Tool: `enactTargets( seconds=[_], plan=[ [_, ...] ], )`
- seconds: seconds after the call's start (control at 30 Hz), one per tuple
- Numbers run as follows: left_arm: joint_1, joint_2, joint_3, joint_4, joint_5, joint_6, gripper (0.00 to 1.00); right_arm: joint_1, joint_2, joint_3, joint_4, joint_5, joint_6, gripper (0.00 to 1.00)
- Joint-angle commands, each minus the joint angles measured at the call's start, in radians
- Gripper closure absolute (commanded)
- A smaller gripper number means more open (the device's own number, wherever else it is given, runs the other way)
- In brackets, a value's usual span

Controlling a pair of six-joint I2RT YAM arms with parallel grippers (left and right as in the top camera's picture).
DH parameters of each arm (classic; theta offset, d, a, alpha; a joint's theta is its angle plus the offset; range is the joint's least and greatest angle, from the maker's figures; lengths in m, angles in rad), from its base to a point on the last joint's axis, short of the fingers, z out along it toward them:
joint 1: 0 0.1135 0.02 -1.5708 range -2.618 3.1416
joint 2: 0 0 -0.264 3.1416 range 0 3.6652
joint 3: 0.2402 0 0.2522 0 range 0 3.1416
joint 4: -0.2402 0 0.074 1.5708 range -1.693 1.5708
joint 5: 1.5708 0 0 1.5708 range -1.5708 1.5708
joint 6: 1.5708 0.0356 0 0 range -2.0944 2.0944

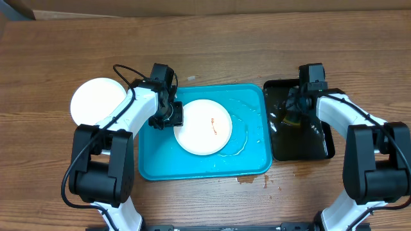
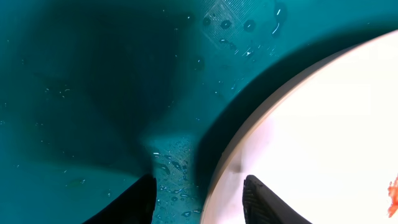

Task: Clean dirty plates on tray and stack at the side
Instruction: 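Grasp the sponge with the right gripper in the water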

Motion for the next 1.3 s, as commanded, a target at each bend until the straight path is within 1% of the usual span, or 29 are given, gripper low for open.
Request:
enactTargets(
  seconds=[0.0,0.03,0.2,0.27,0.3,0.33,0.37,0.4,0.43,0.47,0.53,0.57,0.6,0.73,0.8,0.9,1.03,1.13,1.17,1.2,1.27],
  plan=[
    [-0.008,-0.007,-0.006,0.001,-0.007,0.008,0.53,0.000,0.011,0.005,-0.028,-0.035,-0.033,0.29],
    [-0.008,-0.007,-0.006,0.001,-0.007,0.008,0.53,0.000,0.012,0.023,-0.083,-0.035,-0.032,0.26],
    [-0.008,-0.007,-0.006,0.000,-0.007,0.008,0.53,0.000,0.011,0.056,-0.281,-0.039,0.004,0.27],
    [-0.008,-0.007,-0.006,0.001,-0.006,0.008,0.53,0.000,0.011,0.053,-0.333,-0.044,0.005,0.35],
    [-0.008,-0.007,-0.006,0.001,-0.006,0.008,0.53,0.000,0.011,0.052,-0.356,-0.048,0.005,0.43],
    [-0.008,-0.007,-0.006,0.001,-0.007,0.008,0.53,0.000,0.011,0.052,-0.375,-0.055,0.005,0.54],
    [-0.008,-0.007,-0.006,0.000,-0.006,0.008,0.53,0.000,0.011,0.052,-0.388,-0.058,0.005,0.60],
    [-0.008,-0.007,-0.006,0.001,-0.006,0.008,0.53,0.000,0.011,0.052,-0.402,-0.061,0.005,0.67],
    [-0.008,-0.007,-0.006,0.000,-0.007,0.008,0.53,0.000,0.012,0.052,-0.411,-0.061,0.005,0.71],
    [-0.008,-0.007,-0.006,0.000,-0.007,0.008,0.53,0.000,0.011,0.052,-0.417,-0.061,0.005,0.69],
    [-0.008,-0.007,-0.006,0.000,-0.007,0.008,0.52,0.000,0.011,0.052,-0.418,-0.061,0.005,0.49],
    [-0.008,-0.007,-0.006,0.000,-0.007,0.008,0.52,0.000,0.012,0.052,-0.414,-0.061,0.000,0.42],
    [-0.008,-0.007,-0.006,0.000,-0.007,0.008,0.51,0.000,0.011,0.052,-0.410,-0.060,-0.003,0.41],
    [-0.008,-0.007,-0.006,0.011,-0.006,0.007,0.51,0.000,0.011,0.053,-0.376,-0.060,-0.007,0.44],
    [-0.008,-0.007,-0.006,0.022,-0.006,0.008,0.50,0.000,0.011,0.061,-0.362,-0.060,-0.028,0.49],
    [-0.008,-0.007,-0.006,0.049,-0.007,0.008,0.49,0.000,0.011,0.108,-0.402,-0.061,-0.029,0.66],
    [-0.008,-0.007,-0.006,0.085,-0.008,0.008,0.46,0.000,0.011,0.193,-0.497,-0.061,-0.029,0.67],
    [-0.008,-0.007,-0.007,0.085,-0.007,0.008,0.47,0.000,0.011,0.210,-0.530,-0.061,-0.029,0.77],
    [-0.008,-0.007,-0.009,0.086,-0.007,0.008,0.47,0.000,0.012,0.210,-0.535,-0.061,-0.029,0.84],
    [-0.008,-0.007,-0.020,0.092,-0.008,0.008,0.48,0.000,0.012,0.208,-0.542,-0.061,-0.029,0.93],
    [-0.008,-0.007,-0.037,0.109,-0.008,0.008,0.51,0.003,0.012,0.205,-0.544,-0.061,-0.029,0.94]
  ],
)
